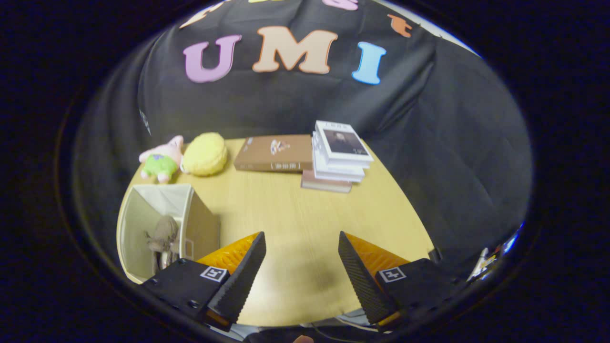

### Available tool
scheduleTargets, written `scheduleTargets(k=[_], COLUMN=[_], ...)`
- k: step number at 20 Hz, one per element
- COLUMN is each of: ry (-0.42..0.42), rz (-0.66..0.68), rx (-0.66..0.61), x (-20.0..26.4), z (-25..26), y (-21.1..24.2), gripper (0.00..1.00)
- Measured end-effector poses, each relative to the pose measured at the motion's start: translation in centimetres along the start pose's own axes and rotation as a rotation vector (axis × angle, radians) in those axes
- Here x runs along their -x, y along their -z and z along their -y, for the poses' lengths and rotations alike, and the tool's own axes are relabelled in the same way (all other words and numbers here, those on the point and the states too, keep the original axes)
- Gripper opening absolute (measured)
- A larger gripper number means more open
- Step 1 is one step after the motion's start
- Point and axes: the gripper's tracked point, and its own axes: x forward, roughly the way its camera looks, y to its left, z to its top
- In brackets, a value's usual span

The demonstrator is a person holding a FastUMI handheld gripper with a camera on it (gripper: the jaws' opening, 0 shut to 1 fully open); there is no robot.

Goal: Open the storage box then place both shoes into the box .Put the left shoe in first, then the right shoe, with the right side of both shoes facing outward in a uniform manner.

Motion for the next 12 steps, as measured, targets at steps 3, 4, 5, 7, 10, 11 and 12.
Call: scheduleTargets(k=[3,4,5,7,10,11,12], ry=[-0.100,-0.135,-0.174,-0.272,-0.384,-0.398,-0.401], rz=[0.162,0.206,0.254,0.369,0.539,0.572,0.594], rx=[-0.026,-0.020,-0.019,-0.047,-0.104,-0.104,-0.091], x=[-0.5,-0.3,0.2,1.6,5.2,5.7,6.1], z=[-0.5,-0.9,-1.4,-3.1,-4.7,-4.5,-4.2], y=[-2.9,-3.7,-4.5,-6.6,-9.6,-10.0,-9.9], gripper=[0.99,0.99,0.99,0.99,0.99,0.99,0.99])
